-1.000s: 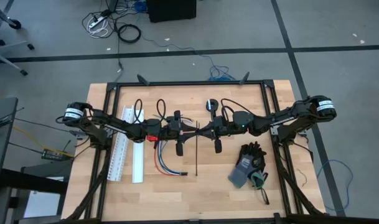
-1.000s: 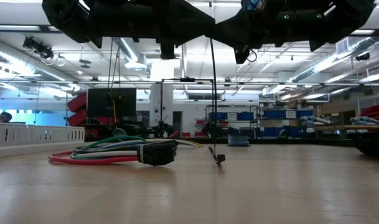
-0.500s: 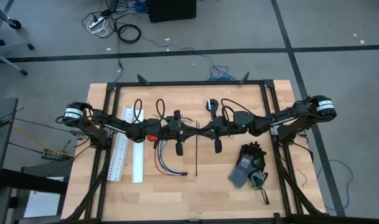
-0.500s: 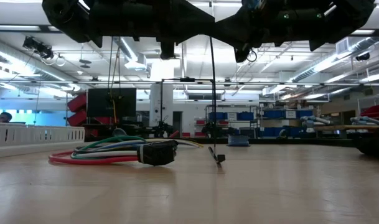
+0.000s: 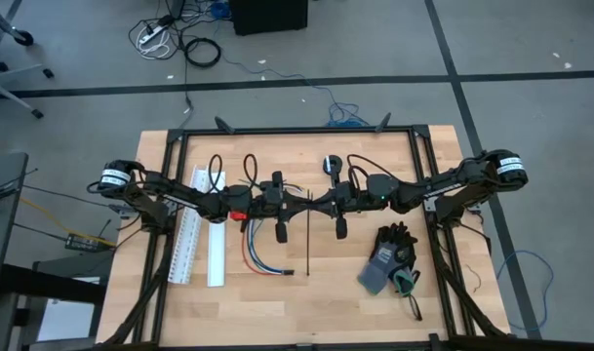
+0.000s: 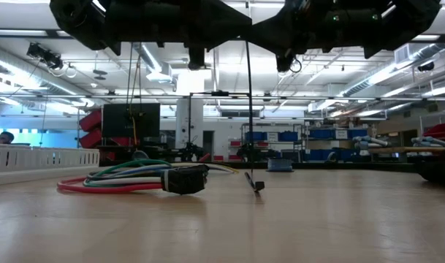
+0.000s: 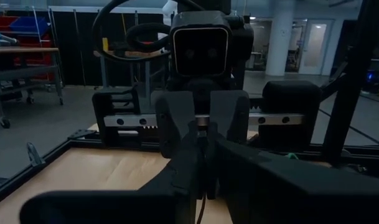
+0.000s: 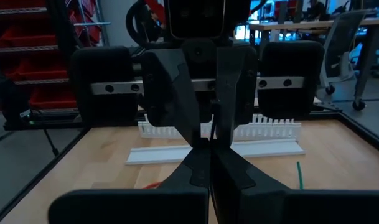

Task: Ziptie cables
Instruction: Wrap the cables together using a ziptie

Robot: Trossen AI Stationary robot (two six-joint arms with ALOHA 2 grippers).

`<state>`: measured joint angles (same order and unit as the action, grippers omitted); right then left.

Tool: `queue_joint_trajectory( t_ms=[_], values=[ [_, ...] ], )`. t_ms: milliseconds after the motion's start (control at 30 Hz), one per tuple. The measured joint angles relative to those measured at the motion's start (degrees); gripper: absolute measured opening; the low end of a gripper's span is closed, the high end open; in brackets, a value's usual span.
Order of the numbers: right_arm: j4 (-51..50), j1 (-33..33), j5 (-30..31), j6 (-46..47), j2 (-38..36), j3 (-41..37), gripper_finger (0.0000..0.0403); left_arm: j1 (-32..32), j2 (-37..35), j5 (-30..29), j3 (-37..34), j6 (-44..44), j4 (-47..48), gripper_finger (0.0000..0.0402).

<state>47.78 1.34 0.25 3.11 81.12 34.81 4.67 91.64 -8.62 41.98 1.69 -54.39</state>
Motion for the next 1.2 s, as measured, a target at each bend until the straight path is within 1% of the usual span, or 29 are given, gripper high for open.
queue_joint_trajectory(
  t_ms=[233, 400, 500, 600, 700, 800, 867, 1000, 1133, 1200],
  values=[
    [0.47, 0.00, 0.25, -0.51, -0.04, 0.00, 0.0000, 0.04, -0.02, -0.61, 0.00, -1.51, -0.35, 0.0044],
    [0.90, -0.11, 0.93, -0.86, -0.09, 0.00, 0.0000, -0.11, 0.02, -3.55, 0.00, -1.51, -1.82, 0.0044],
    [1.33, -0.11, 0.95, -1.32, -0.18, 0.04, 0.0000, -0.11, 0.07, -4.15, 0.00, -2.13, -3.40, 0.0047],
    [1.17, -0.11, 0.79, -1.46, -0.20, 0.04, 0.0000, -0.11, 0.07, -4.17, 0.00, -3.71, -3.57, 0.0066],
    [0.99, -0.09, 0.55, -1.88, -0.20, 0.04, 0.0000, -0.11, 0.09, -4.60, 0.00, -3.62, -3.79, 0.0100],
    [0.82, -0.09, 0.50, -2.34, -0.20, 0.04, 0.0000, -0.11, 0.09, -4.79, 0.00, -0.45, -4.07, 0.0135],
    [0.79, -0.09, 0.46, -2.73, -0.20, 0.04, 0.0000, -0.11, 0.09, -4.80, 0.00, -0.44, -3.30, 0.0150],
    [0.62, -0.07, 0.35, -2.86, -0.20, 0.04, 0.0000, 0.36, -1.65, -4.91, -0.04, -1.61, 0.72, 0.0157],
    [0.49, -0.04, -0.03, -3.32, -0.20, 0.04, 0.0000, 0.66, -6.74, -4.95, -0.04, -2.66, 6.99, 0.0157],
    [0.51, -0.04, -0.14, -3.49, -0.19, 0.04, 0.0000, 1.04, -8.23, -5.05, -0.04, -2.95, 7.99, 0.0157]
  ],
)
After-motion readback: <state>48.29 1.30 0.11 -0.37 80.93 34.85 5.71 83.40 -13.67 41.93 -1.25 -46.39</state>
